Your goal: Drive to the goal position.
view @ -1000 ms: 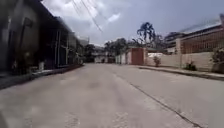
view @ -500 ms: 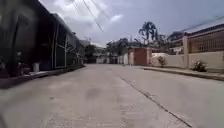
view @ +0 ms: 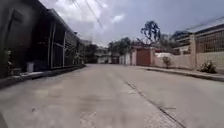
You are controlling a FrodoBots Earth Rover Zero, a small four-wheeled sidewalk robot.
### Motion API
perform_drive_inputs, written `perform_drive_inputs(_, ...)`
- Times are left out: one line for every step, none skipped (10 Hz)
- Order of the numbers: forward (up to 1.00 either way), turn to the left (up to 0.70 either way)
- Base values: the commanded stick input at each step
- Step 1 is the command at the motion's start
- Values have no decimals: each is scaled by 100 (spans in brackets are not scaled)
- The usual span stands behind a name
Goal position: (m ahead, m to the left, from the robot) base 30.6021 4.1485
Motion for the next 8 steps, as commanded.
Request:
perform_drive_inputs(100,-27)
perform_drive_inputs(100,-13)
perform_drive_inputs(100,0)
perform_drive_inputs(100,0)
perform_drive_inputs(100,0)
perform_drive_inputs(100,0)
perform_drive_inputs(100,0)
perform_drive_inputs(100,0)
